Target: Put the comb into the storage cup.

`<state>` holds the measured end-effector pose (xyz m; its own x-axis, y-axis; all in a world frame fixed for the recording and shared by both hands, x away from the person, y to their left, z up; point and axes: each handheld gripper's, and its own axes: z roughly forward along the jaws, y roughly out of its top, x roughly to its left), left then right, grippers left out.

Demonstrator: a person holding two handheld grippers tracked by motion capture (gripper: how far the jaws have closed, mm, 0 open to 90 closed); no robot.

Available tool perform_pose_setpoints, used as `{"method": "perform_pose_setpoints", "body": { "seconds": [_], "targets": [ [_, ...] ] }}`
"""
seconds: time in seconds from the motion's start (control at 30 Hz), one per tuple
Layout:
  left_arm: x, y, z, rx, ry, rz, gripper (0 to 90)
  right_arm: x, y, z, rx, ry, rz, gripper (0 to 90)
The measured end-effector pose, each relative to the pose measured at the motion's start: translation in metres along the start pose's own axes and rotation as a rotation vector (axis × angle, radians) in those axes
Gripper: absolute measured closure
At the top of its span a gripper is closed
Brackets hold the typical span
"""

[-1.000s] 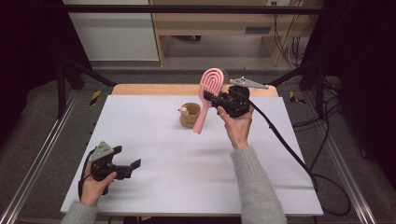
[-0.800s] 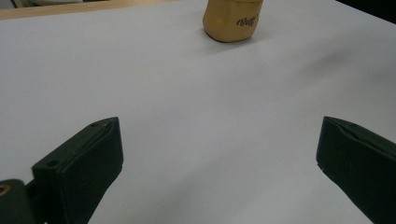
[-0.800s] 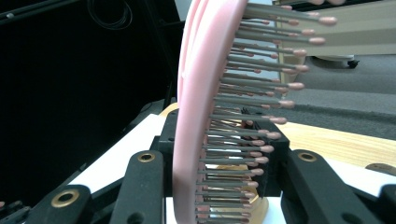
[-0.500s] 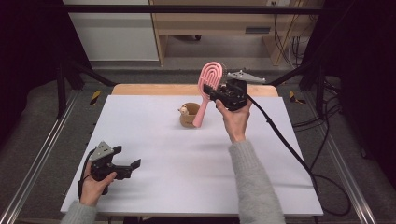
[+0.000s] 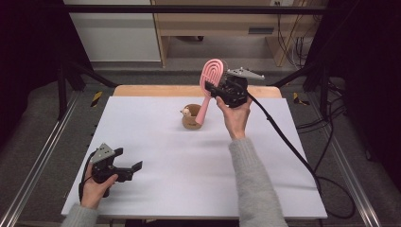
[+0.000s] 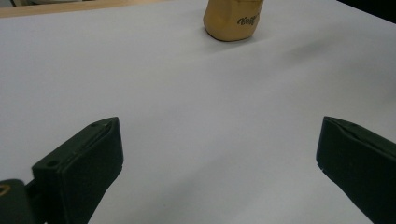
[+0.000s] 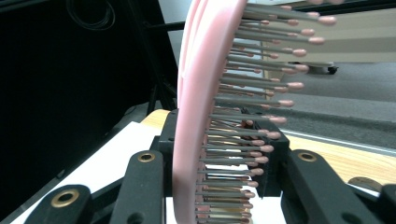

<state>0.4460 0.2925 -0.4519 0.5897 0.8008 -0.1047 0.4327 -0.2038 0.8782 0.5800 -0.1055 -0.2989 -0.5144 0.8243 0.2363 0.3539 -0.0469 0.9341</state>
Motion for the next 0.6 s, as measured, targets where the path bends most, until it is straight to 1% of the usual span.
{"method": "perform_pose_setpoints", "body": {
  "seconds": [0.1, 0.17, 0.2, 0.6],
  "targets": [
    [0.0, 0.0, 0.0, 0.0, -0.002, 0.0, 0.6, -0.002, 0.001, 0.003, -0.002, -0.009, 0.004, 62.6],
    [0.001, 0.0, 0.0, 0.003, 0.005, 0.005, 0.6, -0.003, 0.002, 0.004, -0.004, -0.019, 0.0, 62.6],
    [0.001, -0.001, 0.0, 0.002, -0.001, 0.001, 0.6, -0.003, 0.002, 0.005, -0.003, -0.022, 0.003, 62.6],
    [0.001, -0.001, 0.001, 0.004, -0.003, 0.002, 0.6, -0.005, 0.006, 0.016, -0.006, -0.043, 0.009, 62.6]
  ]
}}
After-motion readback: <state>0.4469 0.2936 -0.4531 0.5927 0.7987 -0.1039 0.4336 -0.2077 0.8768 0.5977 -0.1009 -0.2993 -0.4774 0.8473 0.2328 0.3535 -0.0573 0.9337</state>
